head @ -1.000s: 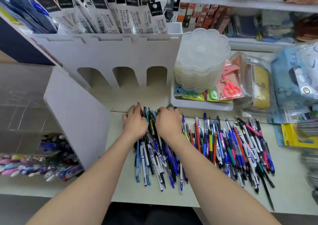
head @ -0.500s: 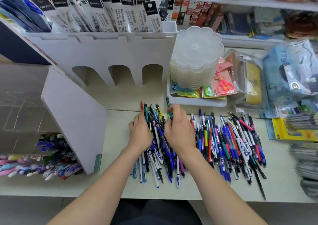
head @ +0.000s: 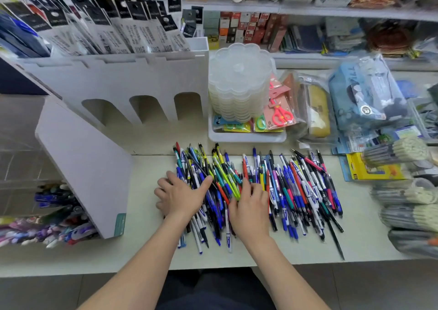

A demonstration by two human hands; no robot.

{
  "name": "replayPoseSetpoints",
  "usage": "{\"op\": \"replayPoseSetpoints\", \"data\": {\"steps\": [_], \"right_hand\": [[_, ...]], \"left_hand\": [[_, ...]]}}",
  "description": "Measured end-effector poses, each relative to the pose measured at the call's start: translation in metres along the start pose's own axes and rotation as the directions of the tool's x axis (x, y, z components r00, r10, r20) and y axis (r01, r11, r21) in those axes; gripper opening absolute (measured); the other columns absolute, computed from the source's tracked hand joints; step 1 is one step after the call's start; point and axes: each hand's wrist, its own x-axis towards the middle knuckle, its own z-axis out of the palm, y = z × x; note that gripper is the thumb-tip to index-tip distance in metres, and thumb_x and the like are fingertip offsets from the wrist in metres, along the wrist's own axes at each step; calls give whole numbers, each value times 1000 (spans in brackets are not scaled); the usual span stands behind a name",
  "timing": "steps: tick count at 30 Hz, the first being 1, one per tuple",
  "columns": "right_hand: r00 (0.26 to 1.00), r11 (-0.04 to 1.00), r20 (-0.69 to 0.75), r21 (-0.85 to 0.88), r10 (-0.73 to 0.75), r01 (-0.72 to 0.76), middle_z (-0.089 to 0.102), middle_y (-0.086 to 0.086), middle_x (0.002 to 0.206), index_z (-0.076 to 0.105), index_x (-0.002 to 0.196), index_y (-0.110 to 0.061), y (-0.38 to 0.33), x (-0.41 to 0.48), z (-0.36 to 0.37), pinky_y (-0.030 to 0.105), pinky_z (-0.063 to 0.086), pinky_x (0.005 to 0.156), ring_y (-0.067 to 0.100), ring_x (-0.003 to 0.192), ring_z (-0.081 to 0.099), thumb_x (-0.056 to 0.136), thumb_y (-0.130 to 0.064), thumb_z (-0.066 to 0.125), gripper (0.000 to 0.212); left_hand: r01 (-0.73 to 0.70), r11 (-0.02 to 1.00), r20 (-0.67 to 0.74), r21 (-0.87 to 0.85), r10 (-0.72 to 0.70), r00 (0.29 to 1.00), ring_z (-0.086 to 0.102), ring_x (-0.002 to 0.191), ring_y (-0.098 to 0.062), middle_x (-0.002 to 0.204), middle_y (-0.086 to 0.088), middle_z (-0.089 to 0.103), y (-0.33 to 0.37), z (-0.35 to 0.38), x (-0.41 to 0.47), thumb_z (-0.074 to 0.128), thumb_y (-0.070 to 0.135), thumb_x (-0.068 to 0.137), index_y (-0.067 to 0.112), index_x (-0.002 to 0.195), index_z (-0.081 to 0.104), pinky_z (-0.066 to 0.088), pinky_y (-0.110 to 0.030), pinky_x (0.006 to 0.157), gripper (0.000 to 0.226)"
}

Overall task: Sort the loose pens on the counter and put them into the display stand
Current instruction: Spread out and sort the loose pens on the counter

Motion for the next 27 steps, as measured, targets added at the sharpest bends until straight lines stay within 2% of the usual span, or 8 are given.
{"op": "replayPoseSetpoints", "data": {"steps": [4, 10, 13, 16, 19, 22, 25, 27], "right_hand": [[982, 993, 145, 43, -119, 114, 40, 13, 144, 25, 163, -6, 5, -4, 7, 36, 52, 104, 26, 128, 43, 100, -8, 65, 75], [989, 993, 85, -6, -118, 119, 56, 6, 130, 50, 147, -9, 12, -3, -1, 32, 53, 96, 20, 113, 55, 107, -27, 55, 44], [993, 992, -1, -32, -120, 120, 57, 8, 124, 54, 142, -9, 10, -8, 0, 35, 53, 94, 24, 110, 55, 102, -27, 59, 44], [995, 995, -18, 13, -97, 97, 51, 4, 108, 53, 125, -14, -4, -16, -4, 33, 53, 74, 20, 90, 51, 92, -22, 63, 35], [991, 998, 134, 63, -28, 20, 52, -3, 93, 50, 109, -18, -13, -23, -8, 31, 52, 58, 15, 71, 53, 93, -24, 62, 21], [959, 999, 282, 30, 6, -15, 56, -6, 77, 54, 101, -18, -11, -29, -9, 29, 41, 50, 12, 62, 54, 103, -38, 57, 20], [911, 998, 409, -68, 45, -18, 50, -4, 69, 43, 74, -21, -6, -37, -8, 28, 31, 46, 12, 57, 46, 103, -47, 61, 42], [892, 997, 449, -79, 57, -24, 49, -2, 68, 39, 70, -21, -4, -42, -2, 29, 32, 47, 15, 57, 47, 101, -47, 65, 48]], "left_hand": [[-48, 999, 13, 5, 48, 999, 30, 134, -40, 153, -14, 21, 19, 9, -5, 58, 88, 80, 14, 161, 15, 39, -58, 107, 118], [-173, 985, 62, 14, 172, 983, 22, 145, -41, 161, -18, 13, 24, 14, -15, 58, 59, 99, 13, 168, -1, 34, -55, 115, 102], [-218, 975, 25, 43, 217, 976, 22, 148, -39, 162, -16, 15, 13, 13, -21, 55, 63, 99, 16, 167, 12, 31, -55, 117, 93], [-171, 985, -65, -14, 170, 983, 23, 145, -40, 162, -12, 15, -4, 8, -24, 52, 50, 101, 23, 162, 23, 30, -58, 116, 73], [-17, 998, -99, -58, 11, 995, 25, 139, -42, 161, -12, 12, -27, 3, -25, 54, 40, 98, 22, 161, 21, 35, -58, 110, 74], [78, 994, -32, -72, -81, 996, 28, 136, -45, 162, -10, 11, -46, 1, -23, 60, 48, 93, 20, 163, 11, 41, -57, 107, 90], [26, 997, 10, -69, -26, 1000, 30, 137, -42, 160, -14, 20, -52, 3, -21, 69, 41, 93, 11, 162, 16, 42, -55, 108, 93], [-54, 995, -4, -90, 53, 999, 32, 137, -41, 157, -18, 25, -52, 7, -21, 71, 25, 93, 4, 161, 20, 39, -50, 112, 87]]}}
